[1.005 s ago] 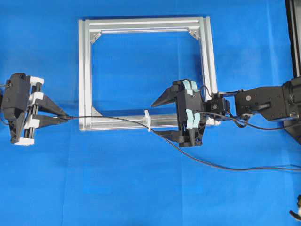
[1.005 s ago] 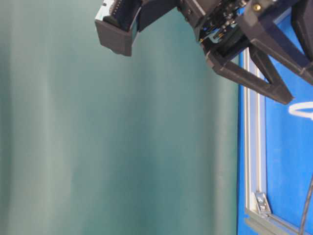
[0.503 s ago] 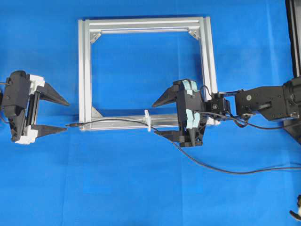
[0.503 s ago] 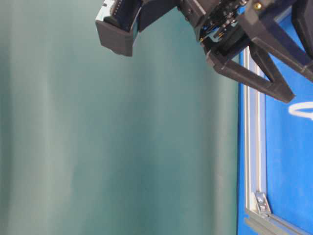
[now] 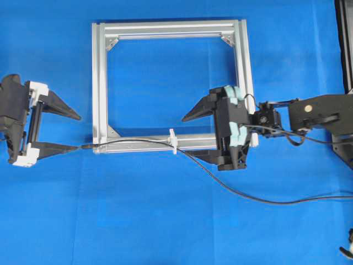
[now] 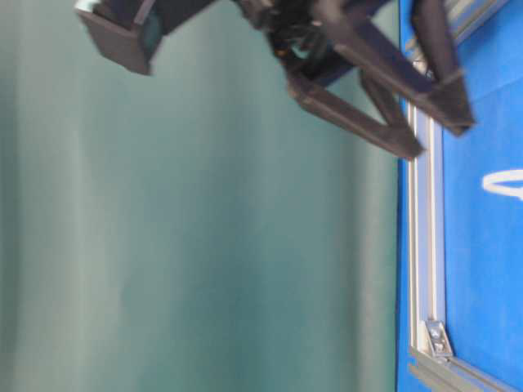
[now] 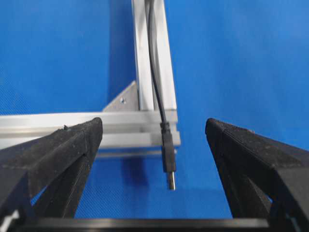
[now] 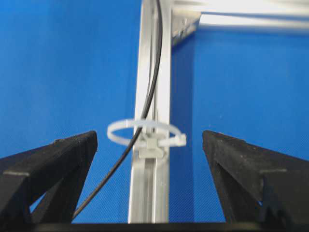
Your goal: Insert the wire through the string loop located in the center.
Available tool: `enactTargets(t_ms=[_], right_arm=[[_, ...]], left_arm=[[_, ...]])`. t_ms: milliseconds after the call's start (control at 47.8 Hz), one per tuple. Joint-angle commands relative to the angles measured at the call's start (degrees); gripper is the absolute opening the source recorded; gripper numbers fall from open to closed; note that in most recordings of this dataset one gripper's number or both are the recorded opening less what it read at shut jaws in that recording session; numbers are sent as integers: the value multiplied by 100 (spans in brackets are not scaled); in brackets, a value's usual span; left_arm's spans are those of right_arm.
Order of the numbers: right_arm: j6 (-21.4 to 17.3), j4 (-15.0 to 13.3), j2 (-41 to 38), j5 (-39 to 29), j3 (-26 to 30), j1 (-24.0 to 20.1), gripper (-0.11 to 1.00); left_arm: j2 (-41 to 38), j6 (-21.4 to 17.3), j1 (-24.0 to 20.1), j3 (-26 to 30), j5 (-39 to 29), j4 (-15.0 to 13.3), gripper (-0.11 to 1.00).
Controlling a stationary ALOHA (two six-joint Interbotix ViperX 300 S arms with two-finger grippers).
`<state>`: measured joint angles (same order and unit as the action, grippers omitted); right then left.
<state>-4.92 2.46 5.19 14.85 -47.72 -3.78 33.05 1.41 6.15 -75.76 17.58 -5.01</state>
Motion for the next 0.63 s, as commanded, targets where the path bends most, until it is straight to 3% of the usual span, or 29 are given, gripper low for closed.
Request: enactTargets(t_ms=[0, 251, 607], right_arm=[[9, -9, 299, -97, 97, -9, 97], [9, -9, 448, -176, 70, -9, 97], [26, -9, 448, -176, 70, -9, 97]], left_arm=[[290, -9, -44, 97, -62, 9, 92], [756, -18, -167, 44, -422, 9, 92], [642, -9, -167, 70, -431, 9, 92]])
